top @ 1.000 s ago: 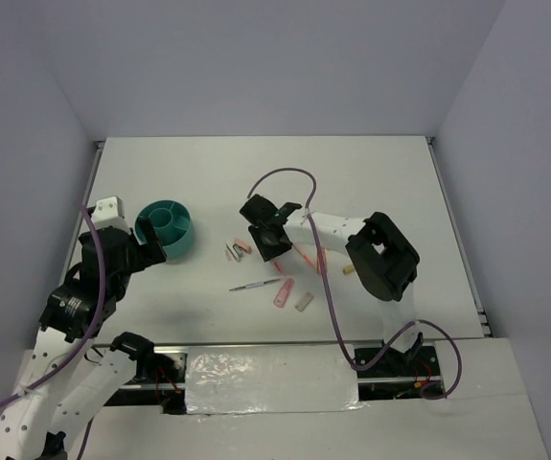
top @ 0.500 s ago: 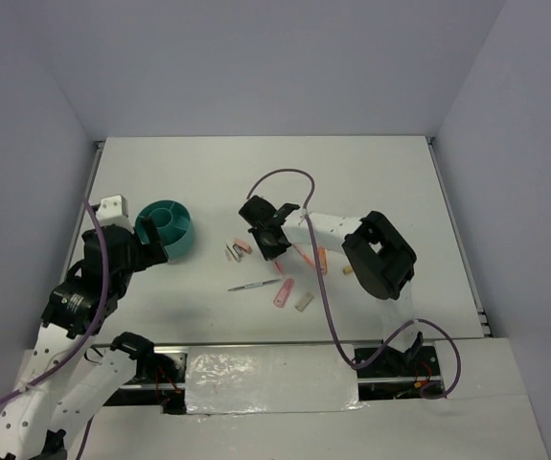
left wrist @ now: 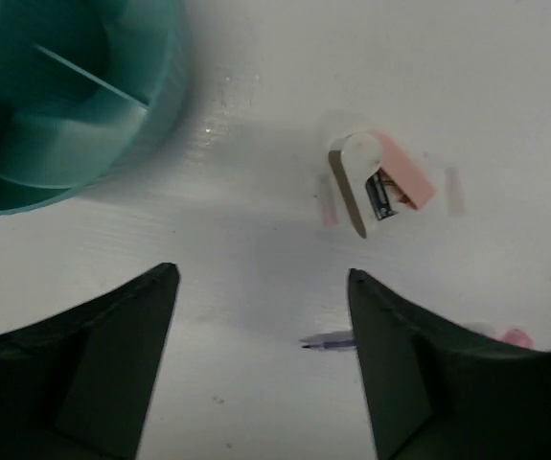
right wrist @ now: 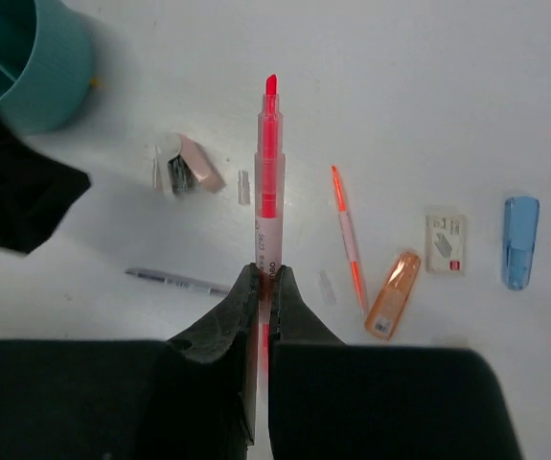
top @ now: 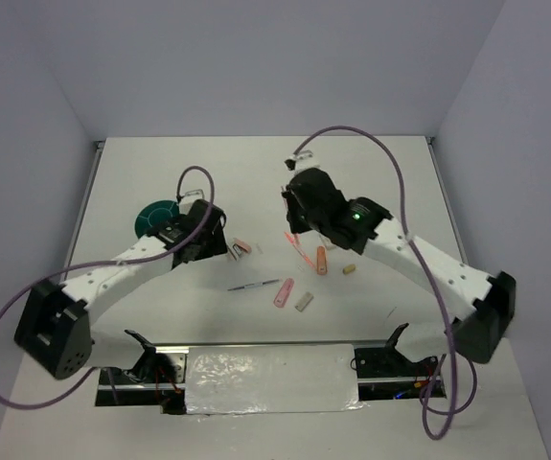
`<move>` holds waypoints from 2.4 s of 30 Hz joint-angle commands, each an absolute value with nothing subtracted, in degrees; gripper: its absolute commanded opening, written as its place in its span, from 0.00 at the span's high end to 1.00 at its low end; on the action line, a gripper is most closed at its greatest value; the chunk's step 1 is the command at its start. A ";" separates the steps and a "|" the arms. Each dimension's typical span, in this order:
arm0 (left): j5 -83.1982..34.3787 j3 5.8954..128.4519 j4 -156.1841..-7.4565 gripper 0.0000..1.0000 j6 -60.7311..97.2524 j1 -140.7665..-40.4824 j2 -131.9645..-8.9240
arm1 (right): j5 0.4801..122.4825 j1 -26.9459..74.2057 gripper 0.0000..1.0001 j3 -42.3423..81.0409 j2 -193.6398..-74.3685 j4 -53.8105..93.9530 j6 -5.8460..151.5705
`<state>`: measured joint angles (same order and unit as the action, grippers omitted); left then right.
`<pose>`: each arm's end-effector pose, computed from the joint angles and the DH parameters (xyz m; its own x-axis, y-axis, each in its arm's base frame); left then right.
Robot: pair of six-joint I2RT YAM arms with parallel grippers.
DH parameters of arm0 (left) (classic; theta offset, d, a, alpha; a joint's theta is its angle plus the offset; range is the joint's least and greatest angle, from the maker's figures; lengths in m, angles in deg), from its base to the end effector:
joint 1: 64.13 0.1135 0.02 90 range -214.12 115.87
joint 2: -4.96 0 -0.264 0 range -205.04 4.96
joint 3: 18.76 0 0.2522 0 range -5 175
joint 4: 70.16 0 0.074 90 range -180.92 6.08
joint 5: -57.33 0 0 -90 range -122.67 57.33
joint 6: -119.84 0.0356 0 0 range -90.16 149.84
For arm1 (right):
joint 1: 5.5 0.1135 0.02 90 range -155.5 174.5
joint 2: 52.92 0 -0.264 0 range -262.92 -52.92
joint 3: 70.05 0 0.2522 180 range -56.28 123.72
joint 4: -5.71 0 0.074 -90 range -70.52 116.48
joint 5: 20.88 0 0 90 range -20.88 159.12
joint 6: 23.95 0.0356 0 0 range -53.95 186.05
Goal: Sort the stationery into containers
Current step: Pick up the pen cap from the center of the board.
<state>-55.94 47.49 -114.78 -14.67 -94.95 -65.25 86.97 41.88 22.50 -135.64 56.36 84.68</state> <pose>0.2243 -0.1174 0.2645 -0.6318 -0.3730 -0.6795 -0.2759 0.9274 -0.2525 0.2225 0.2256 0.3479 -0.5930 -0.1954 -0.7811 -0.3735 0.9262 0.0519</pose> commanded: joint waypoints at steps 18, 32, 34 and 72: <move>-59.48 53.89 -108.36 0.44 -22.81 -98.49 -88.64 | 78.88 41.88 1.00 6.56 -114.53 53.58 85.38; -58.07 53.45 -103.71 0.45 -23.07 -98.32 -92.16 | 76.60 41.88 0.99 5.41 -115.41 52.08 84.33; -58.16 53.19 -103.52 0.45 -23.42 -98.40 -92.68 | 76.07 41.88 1.00 5.33 -115.59 51.73 84.33; -36.31 28.77 -67.11 1.00 -17.62 -100.34 -44.80 | 54.71 44.68 1.00 -18.84 -113.12 9.93 102.60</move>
